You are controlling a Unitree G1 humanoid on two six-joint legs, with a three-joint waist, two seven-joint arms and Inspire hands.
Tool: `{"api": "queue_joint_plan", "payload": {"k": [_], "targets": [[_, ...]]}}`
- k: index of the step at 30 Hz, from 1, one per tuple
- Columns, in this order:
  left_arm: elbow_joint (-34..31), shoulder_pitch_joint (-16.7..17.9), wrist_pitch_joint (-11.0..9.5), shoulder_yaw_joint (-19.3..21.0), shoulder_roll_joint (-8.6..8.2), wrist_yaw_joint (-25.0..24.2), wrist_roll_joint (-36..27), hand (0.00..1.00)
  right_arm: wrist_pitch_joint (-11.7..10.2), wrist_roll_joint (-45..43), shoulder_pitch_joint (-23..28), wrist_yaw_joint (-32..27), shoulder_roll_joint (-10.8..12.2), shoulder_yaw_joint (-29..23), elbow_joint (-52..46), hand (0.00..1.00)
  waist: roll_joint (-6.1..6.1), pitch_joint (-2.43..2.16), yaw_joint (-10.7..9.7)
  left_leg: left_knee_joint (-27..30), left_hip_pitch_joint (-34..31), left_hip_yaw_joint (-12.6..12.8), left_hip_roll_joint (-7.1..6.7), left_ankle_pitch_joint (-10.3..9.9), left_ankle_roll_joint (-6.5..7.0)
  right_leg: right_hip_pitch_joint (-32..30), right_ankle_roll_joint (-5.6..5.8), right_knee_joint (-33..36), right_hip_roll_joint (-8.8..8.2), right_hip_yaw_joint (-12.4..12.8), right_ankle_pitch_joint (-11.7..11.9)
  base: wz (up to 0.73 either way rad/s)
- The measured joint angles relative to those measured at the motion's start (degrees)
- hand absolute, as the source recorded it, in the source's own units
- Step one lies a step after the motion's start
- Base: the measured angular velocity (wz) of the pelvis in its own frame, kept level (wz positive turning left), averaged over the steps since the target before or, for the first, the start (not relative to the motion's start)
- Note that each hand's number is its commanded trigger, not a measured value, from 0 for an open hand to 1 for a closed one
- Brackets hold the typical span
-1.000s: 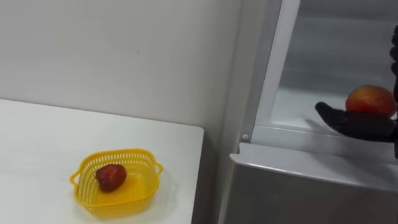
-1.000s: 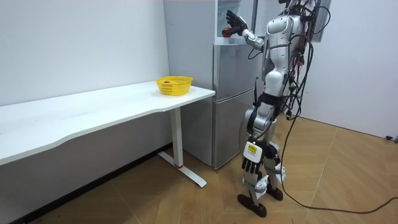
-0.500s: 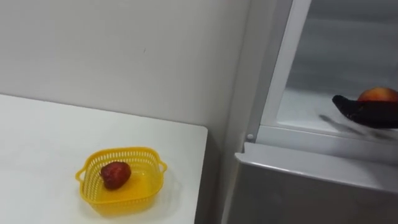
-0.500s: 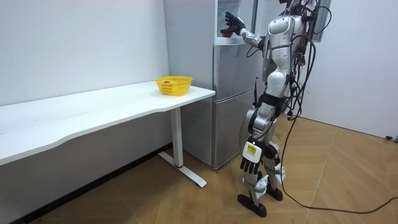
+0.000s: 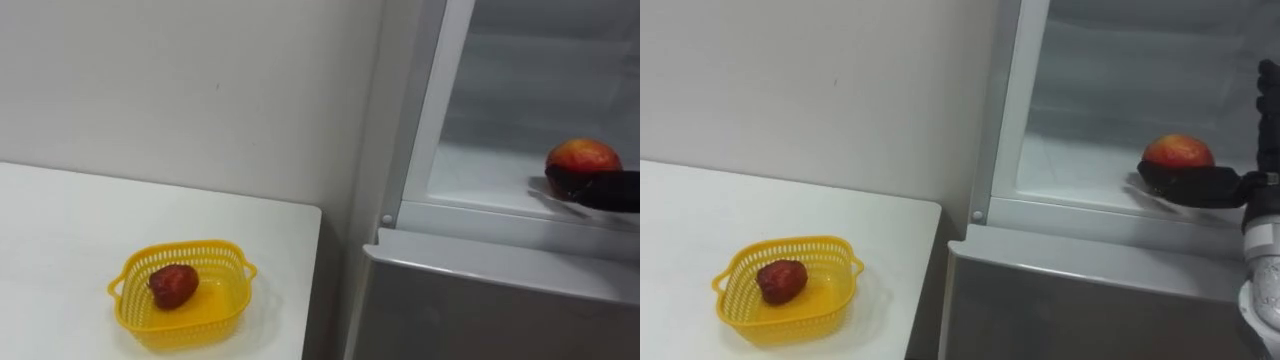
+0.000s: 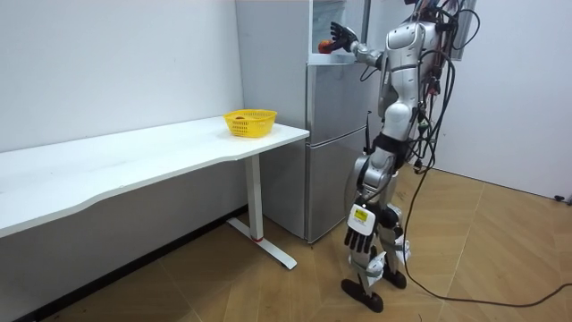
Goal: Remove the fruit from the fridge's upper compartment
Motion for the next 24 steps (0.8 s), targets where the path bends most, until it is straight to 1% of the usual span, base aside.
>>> {"api": "queue_joint_plan", "payload": {"k": [3,6,9,13,16,19,20,21,22,23,24], "targets": [[-0.6,0.0,0.0,0.2,0.09,0.1,0.1,0.0,0.0,0.3,0.0,2.4,-0.3,0.1,2.1,0.0,-0.32,-0.09,0.1,-0.1,0.1,0.0,0.03,0.0,0.0,0.0,0.0,0.0,-0.01,0.0,0.0,0.0],[-0.9,0.0,0.0,0.2,0.17,0.0,0.1,0.0,0.4,1.2,0.0,4.8,-0.9,0.2,4.8,0.0,-0.65,-0.07,0.1,-0.1,0.2,0.0,0.02,0.0,0.01,0.0,0.0,0.1,-0.03,0.0,0.0,0.0],[-0.8,0.0,0.1,0.4,0.19,-0.7,1.2,0.0,0.6,2.3,-0.1,7.2,-1.7,0.3,5.2,0.0,-0.78,-0.01,0.3,-0.2,0.1,0.0,0.05,0.0,0.01,0.1,0.0,0.0,0.0,0.0,0.0,0.0],[-0.8,-0.3,1.0,0.4,0.28,-2.6,1.2,0.0,1.0,2.3,-0.5,10.4,-2.4,0.4,6.9,0.0,-1.07,-0.1,0.2,-0.1,0.2,0.0,0.03,0.0,0.01,0.3,0.0,0.0,0.03,0.2,0.0,0.0],[-0.8,-0.3,1.8,0.4,0.37,-2.9,1.2,0.0,1.1,2.3,-0.5,12.5,-3.4,0.5,8.2,0.0,-1.24,0.05,0.2,0.0,0.1,0.0,0.02,0.0,0.01,0.3,0.0,0.0,0.02,0.2,0.0,0.0],[-0.6,-0.3,2.4,0.2,0.53,-2.9,1.1,0.0,1.5,3.7,-1.2,13.8,-3.6,0.5,9.5,0.0,-1.47,0.02,0.1,0.3,-0.1,-0.2,0.0,0.0,0.0,0.3,-0.01,0.0,0.03,0.1,0.0,0.0],[-0.6,-0.3,2.4,0.2,0.53,-2.9,1.1,0.0,1.7,4.4,-1.3,14.0,-3.6,0.5,9.5,0.1,-1.47,0.01,0.1,0.3,-0.2,-0.2,-0.01,0.0,0.0,0.3,-0.01,0.0,0.03,0.0,0.0,0.0],[-0.6,-0.3,2.5,0.2,0.56,-2.8,1.1,0.0,1.9,5.1,-1.3,14.6,-4.0,0.5,9.5,0.78,-1.46,0.02,0.1,0.3,-0.2,-0.2,-0.03,0.0,0.0,0.2,-0.01,0.0,0.03,0.1,0.0,0.0],[-0.6,-0.3,2.5,0.1,0.64,-2.8,1.1,0.0,1.9,5.4,-1.3,15.3,-4.2,0.5,9.5,0.95,-1.42,0.04,0.1,0.3,-0.2,-0.2,-0.03,0.0,0.0,0.2,-0.01,0.0,0.03,0.1,0.0,0.0],[-0.6,-0.3,2.5,0.1,0.67,-2.8,1.1,0.0,1.9,5.4,-1.3,15.8,-4.3,0.5,9.5,1.0,-1.39,0.04,0.1,0.3,-0.2,-0.2,-0.02,0.0,0.0,0.2,-0.01,0.0,0.03,0.1,0.0,0.0],[-0.6,-0.4,2.5,0.1,0.68,-2.8,1.1,0.0,1.9,5.5,-1.3,16.5,-4.6,0.5,9.5,1.0,-1.31,0.03,0.1,0.2,-0.2,-0.2,-0.02,0.0,-0.01,0.2,-0.01,0.0,0.04,0.0,0.0,0.0]]}}
